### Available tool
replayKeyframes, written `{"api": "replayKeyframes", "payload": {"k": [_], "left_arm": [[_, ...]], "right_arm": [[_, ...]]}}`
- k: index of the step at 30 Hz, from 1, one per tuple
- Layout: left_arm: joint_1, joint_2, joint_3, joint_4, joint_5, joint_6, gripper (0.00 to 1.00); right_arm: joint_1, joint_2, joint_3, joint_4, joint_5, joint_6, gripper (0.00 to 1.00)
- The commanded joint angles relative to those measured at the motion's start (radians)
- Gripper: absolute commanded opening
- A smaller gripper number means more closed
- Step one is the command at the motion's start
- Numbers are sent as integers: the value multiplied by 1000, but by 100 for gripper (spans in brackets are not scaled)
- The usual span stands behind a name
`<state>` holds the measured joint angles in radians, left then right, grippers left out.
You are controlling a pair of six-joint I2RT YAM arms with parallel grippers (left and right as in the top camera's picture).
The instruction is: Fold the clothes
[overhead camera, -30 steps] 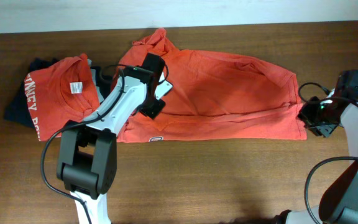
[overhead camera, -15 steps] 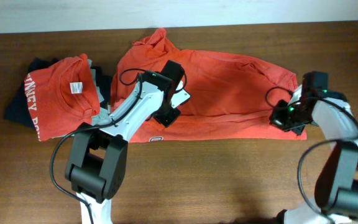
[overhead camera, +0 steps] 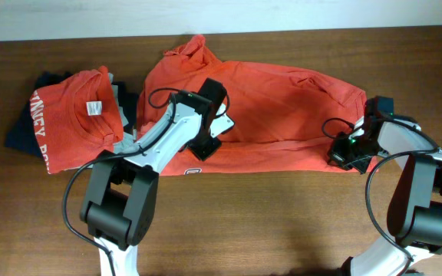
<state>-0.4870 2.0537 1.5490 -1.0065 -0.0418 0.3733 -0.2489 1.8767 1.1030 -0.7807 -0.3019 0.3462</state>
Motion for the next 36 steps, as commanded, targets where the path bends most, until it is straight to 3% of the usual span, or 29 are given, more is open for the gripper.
{"api": "replayKeyframes", "payload": {"k": [1,16,20,22,26,31,36], "left_arm": [[-8,9,-26,23,-18,18,33],[-63,115,-27,0,-79,21,33],[-63,122,-26,14,-180,-33,11],[-62,121,-14,26,-306,-94,2],[-62,121,16,26,-406,-122,1],[-62,121,82,16,-412,-122,1],[-65,121,185,-92,-411,-122,0]], "right_arm": [[8,46,-8,19,-1,14,4],[6,46,-8,19,-1,28,4],[6,46,-8,19,-1,28,4],[6,46,-8,19,-1,28,4],[6,46,-8,19,0,28,4],[6,46,-8,14,0,28,4],[6,46,-8,2,11,29,4]]}}
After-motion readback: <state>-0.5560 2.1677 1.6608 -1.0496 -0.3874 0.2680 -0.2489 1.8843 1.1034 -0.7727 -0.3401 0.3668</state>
